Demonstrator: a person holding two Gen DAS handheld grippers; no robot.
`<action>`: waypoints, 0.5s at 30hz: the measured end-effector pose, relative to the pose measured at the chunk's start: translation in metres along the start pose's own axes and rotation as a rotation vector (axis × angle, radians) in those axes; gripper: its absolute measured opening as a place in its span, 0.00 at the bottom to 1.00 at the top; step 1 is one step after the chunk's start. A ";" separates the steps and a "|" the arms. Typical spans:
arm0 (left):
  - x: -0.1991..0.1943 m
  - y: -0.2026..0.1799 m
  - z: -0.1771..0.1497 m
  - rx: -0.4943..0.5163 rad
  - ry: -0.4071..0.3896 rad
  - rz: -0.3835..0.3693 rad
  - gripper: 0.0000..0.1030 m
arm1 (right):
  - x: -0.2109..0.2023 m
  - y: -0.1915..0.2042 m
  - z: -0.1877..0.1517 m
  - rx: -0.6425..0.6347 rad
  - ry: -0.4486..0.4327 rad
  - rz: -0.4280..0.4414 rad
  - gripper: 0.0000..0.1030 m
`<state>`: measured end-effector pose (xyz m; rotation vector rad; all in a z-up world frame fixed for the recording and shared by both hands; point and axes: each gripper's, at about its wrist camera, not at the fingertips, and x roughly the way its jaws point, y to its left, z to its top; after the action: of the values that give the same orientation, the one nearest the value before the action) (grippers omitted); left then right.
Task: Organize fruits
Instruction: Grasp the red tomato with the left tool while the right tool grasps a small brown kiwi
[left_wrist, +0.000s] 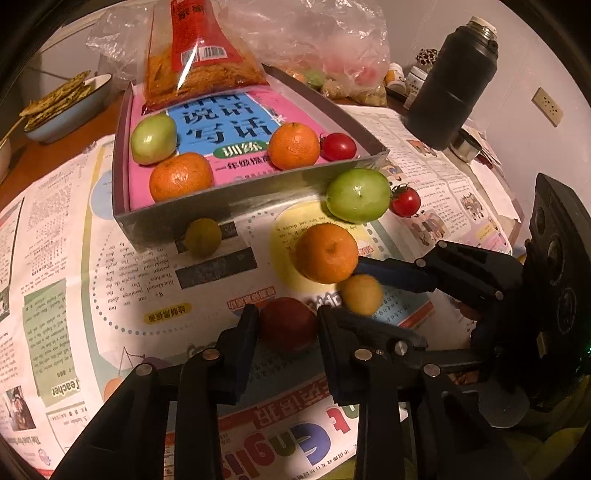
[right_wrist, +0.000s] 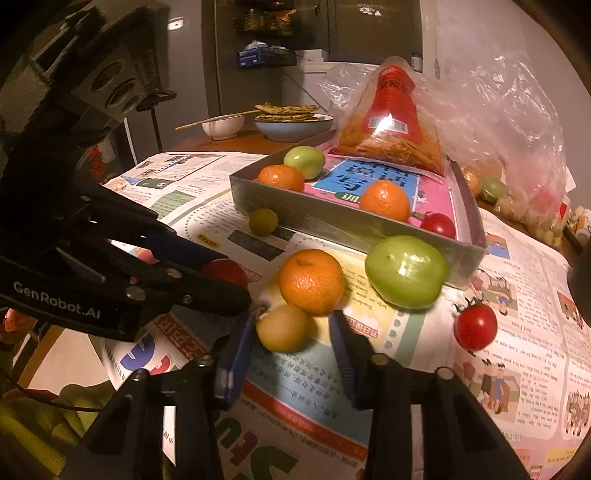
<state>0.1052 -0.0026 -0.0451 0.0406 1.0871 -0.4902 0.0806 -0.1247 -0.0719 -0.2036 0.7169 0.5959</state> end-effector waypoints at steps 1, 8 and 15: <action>0.001 -0.001 -0.001 0.002 0.002 -0.001 0.32 | 0.000 -0.001 0.000 0.008 -0.003 0.010 0.30; 0.002 -0.004 -0.002 0.000 -0.004 0.000 0.32 | -0.006 -0.010 -0.005 0.034 -0.007 0.027 0.26; -0.005 -0.006 -0.003 -0.008 -0.022 0.000 0.32 | -0.019 -0.026 -0.008 0.093 -0.024 0.018 0.26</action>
<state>0.0979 -0.0056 -0.0409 0.0281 1.0679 -0.4851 0.0800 -0.1567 -0.0657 -0.1037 0.7219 0.5797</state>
